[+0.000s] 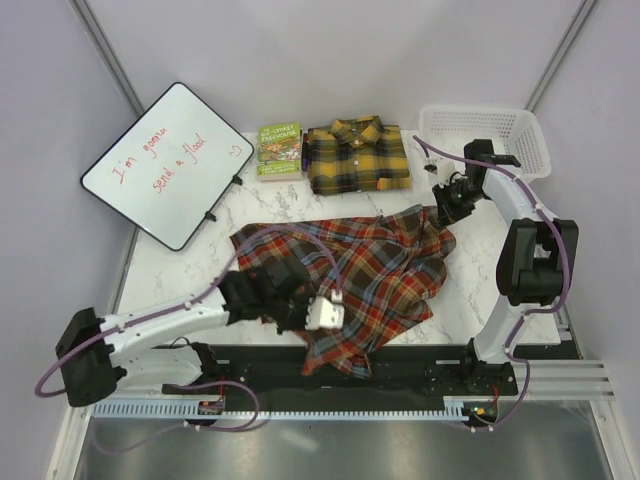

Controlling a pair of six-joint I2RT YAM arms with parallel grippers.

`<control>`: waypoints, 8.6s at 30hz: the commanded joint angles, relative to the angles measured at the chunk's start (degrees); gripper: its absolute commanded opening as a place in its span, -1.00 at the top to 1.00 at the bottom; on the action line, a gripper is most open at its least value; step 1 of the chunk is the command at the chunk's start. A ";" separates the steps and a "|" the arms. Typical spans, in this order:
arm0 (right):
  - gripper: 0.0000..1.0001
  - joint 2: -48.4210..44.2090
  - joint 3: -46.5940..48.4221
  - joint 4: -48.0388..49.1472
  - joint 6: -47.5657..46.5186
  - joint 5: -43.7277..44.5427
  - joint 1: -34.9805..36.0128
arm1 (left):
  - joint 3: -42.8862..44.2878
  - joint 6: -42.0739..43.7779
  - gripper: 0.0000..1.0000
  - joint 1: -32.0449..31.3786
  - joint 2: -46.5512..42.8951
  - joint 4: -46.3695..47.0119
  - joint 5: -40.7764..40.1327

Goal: Fold and stack the long sleeve shirts
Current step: Flatten the shirt out

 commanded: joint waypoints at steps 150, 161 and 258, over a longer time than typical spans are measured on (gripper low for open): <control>0.08 19.19 12.24 28.46 12.38 17.32 63.37 | 20.90 1.43 -0.30 90.32 4.60 -29.18 33.75; 1.00 9.99 14.26 25.21 16.68 4.87 56.52 | 20.29 8.98 -0.24 90.59 4.25 -30.85 35.86; 0.16 -6.47 -14.30 12.36 -3.17 16.70 16.61 | 29.26 -4.90 -0.17 45.33 40.89 -3.69 -5.44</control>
